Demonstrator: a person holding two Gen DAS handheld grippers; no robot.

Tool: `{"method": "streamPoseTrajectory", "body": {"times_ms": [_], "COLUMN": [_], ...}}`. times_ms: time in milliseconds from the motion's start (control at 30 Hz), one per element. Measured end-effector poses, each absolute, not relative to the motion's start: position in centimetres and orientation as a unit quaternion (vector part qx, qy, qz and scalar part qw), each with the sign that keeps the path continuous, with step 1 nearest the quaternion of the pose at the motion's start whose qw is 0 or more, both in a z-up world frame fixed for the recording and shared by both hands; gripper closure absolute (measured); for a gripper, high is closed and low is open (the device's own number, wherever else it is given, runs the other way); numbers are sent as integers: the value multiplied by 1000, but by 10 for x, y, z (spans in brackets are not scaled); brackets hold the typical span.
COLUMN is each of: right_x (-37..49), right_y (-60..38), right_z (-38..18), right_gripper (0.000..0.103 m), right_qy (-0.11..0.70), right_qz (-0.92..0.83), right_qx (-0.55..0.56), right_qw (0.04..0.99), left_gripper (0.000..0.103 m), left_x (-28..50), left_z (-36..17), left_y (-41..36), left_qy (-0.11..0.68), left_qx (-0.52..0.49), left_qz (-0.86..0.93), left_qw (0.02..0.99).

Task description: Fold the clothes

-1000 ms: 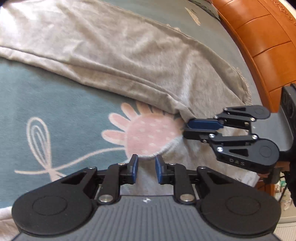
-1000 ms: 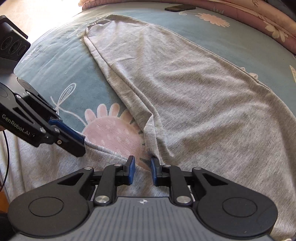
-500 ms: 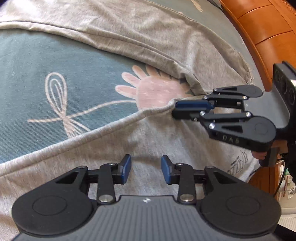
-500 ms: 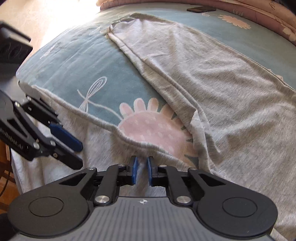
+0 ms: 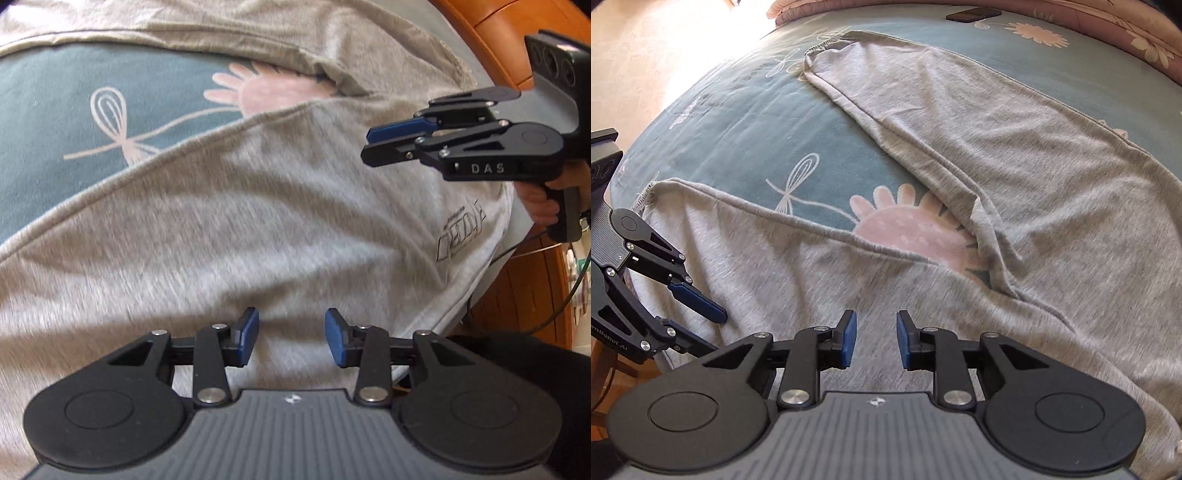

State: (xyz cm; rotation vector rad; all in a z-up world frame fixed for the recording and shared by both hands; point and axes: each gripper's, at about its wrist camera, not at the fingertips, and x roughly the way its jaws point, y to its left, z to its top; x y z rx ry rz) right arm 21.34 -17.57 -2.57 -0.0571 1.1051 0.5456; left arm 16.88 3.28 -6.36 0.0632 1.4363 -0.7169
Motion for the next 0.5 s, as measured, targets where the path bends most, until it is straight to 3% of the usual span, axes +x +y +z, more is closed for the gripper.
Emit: {"method": "streamPoseTrajectory", "body": {"times_ms": [267,500], "right_x": [182,136], "right_y": [-171,-119], "right_z": [-23,-31], "right_gripper": [76,76], "right_qy": [527,545], "right_qz": [272,400], "right_qx": [-28,-45], "right_qw": [805,736], "left_gripper": [62,60], "left_x": [118,137], "left_z": [-67,-58], "left_y": [79,101], "left_qy": [687,632], "left_qx": [47,36], "left_qz": [-250,-204], "left_qw": [681,747]}}
